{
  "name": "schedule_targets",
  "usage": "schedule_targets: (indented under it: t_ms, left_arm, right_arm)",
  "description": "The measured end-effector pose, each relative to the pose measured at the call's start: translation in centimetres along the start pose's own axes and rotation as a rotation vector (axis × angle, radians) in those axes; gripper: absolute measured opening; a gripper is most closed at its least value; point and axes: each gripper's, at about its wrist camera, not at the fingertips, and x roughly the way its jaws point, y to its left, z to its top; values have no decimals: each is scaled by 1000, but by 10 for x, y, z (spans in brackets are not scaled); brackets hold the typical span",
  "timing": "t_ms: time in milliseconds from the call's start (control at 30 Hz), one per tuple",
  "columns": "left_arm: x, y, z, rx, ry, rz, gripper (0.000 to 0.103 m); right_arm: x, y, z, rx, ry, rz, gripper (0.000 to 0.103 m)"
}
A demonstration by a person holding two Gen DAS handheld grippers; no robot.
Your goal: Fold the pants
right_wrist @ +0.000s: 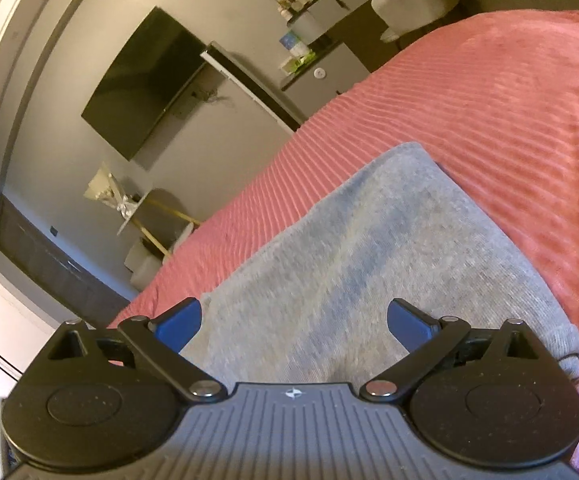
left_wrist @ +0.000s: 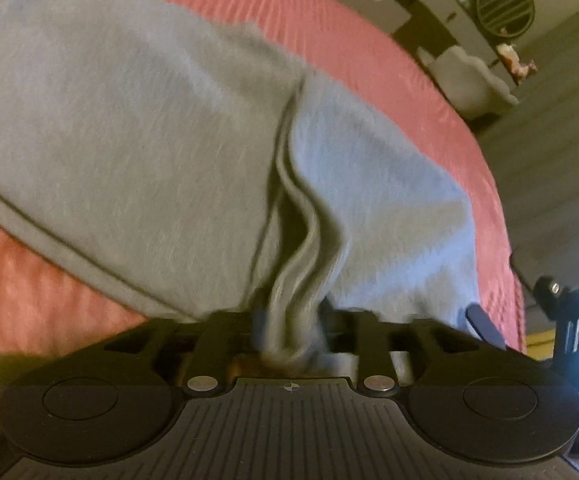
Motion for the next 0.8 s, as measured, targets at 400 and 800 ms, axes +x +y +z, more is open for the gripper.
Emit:
schedule_targets:
  t_ms: [400,800]
  left_arm:
    - [31,-10,85,13,-106,-25,86]
    - [85,-25,98,179,-50,-13,22]
  right_arm:
    - [14,-6,1,29,24,-7,99]
    - [37,-5,-2,-74,45,-25,99]
